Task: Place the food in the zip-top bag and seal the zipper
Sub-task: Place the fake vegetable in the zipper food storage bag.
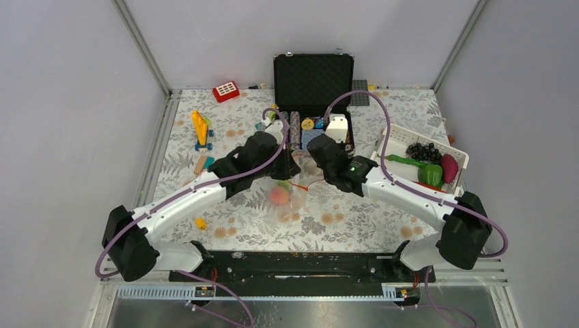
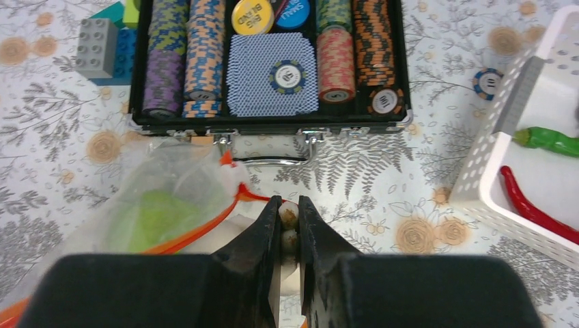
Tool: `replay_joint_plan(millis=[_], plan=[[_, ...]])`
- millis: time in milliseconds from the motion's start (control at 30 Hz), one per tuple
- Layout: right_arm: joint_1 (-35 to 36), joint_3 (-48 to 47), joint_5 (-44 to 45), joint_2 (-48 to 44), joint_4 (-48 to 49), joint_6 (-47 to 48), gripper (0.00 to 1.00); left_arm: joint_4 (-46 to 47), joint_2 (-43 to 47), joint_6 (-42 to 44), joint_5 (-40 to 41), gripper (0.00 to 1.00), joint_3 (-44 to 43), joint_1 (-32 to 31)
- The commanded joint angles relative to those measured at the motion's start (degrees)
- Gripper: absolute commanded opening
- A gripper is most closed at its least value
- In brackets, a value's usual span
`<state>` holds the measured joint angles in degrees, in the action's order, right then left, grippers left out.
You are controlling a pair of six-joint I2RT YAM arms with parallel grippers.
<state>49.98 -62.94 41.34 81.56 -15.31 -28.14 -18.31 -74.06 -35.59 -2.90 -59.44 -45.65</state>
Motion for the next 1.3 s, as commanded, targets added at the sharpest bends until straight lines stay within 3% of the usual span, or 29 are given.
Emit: replay_joint_plan(millis=[0, 233, 533, 700, 900, 1067, 1200, 1267], plan=[[0.4, -1.7, 6.9, -0.1, -1.5, 0.9, 0.00, 2.9, 3.7, 0.4, -0.7, 0.00, -0.3, 0.1], [0.4, -1.2, -5.1, -0.7, 2.9, 1.1, 0.04, 3.9, 2.8, 0.2, -1.1, 0.00, 0.0, 0.1], [0.4, 2.2, -22.4, -4.6, 9.1, 2.2, 0.27, 4.3, 1.9, 0.0, -1.7, 0.00, 0.1, 0.1], [0.4, 1.9, -24.4, -5.4, 6.5, 2.1, 0.65, 4.4, 2.1, 0.0, -1.6, 0.00, 0.3, 0.1], [0.3, 1.5, -19.2, -7.4, 3.2, 3.3, 0.99, 4.1, 2.2, 0.3, -0.9, 0.00, 0.6, 0.1], [-2.9, 2.4, -12.5, -11.9, -2.5, 4.4, 1.00, 3.6, 2.5, 1.1, -0.1, 0.00, 0.8, 0.2], [-15.1, 5.5, -19.7, -15.9, -6.7, 1.4, 1.00, 3.8, 2.8, 1.6, 0.1, 0.00, 1.2, 0.2], [-19.6, 5.9, -17.7, -16.7, -10.1, 0.7, 1.00, 3.6, 2.8, 2.0, 0.5, 0.00, 1.3, 0.3]])
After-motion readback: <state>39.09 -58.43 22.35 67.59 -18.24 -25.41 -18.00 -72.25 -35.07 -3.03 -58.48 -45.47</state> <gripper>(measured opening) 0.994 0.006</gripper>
